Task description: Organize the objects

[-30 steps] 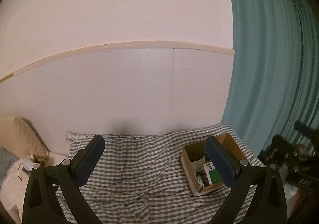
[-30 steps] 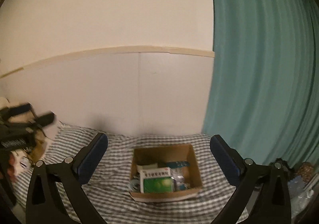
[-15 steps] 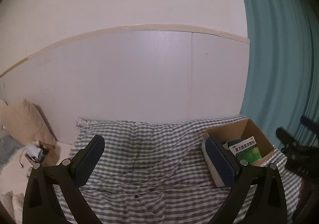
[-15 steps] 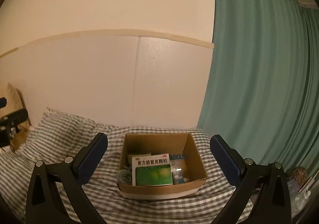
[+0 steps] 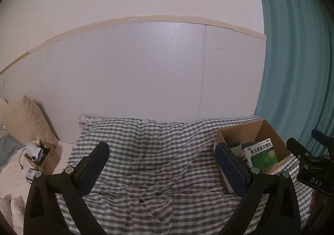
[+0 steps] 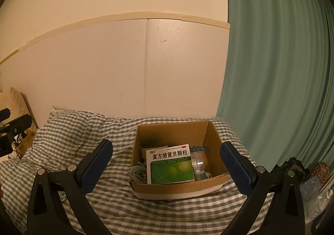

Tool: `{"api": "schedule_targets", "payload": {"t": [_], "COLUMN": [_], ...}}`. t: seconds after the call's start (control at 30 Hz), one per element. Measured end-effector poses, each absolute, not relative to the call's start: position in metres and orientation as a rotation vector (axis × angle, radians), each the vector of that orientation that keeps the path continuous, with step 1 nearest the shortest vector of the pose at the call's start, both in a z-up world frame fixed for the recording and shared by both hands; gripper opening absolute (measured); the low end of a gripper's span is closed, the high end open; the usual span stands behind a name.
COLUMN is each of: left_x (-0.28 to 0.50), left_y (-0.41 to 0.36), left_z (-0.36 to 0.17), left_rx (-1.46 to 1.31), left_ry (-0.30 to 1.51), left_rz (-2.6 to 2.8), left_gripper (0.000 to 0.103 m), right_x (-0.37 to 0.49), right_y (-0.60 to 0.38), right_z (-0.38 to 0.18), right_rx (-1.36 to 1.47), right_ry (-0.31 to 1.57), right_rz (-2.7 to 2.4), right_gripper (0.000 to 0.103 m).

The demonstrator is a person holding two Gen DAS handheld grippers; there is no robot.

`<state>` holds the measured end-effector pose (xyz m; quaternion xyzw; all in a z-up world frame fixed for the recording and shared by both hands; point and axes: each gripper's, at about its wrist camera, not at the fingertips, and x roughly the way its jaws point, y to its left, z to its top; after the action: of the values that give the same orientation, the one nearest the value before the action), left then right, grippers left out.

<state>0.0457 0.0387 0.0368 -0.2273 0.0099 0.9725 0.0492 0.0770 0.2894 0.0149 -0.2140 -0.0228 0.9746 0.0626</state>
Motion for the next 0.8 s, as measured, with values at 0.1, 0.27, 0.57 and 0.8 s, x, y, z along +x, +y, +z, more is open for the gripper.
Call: {"api": "schedule_targets", "payload": {"t": [0.1,0.27,0.57,0.8], "left_x": [0.0446,0.0459,0.0471,0.0464], "left_y": [0.0368,0.038,0.0389,0.0406], "left_z": [0.0355,0.0348,0.0352,0.0343], "left_rx": [-0.723,-0.726,-0.728,-0.728], "left_ry": [0.014,0.004,0.006,0.008], "left_rz": [2.95,2.948,2.953,2.955], "left_gripper": [0.103,0.103,0.103,0.103], "right_x": [0.076,0.0766,0.0776,0.0763], "right_y": [0.2893,0.288,0.2884,0.2883], "right_z": [0.0139,0.0148,0.0163,0.0153], "right_rx": [-0.647,-0.64,-0.644,-0.662], "right_ry": [-0.079,-0.08,-0.064,-0.047], "right_rz": [2.94,2.94,2.94,2.943], "right_gripper": [0.103,0.103,0.103,0.103]}}
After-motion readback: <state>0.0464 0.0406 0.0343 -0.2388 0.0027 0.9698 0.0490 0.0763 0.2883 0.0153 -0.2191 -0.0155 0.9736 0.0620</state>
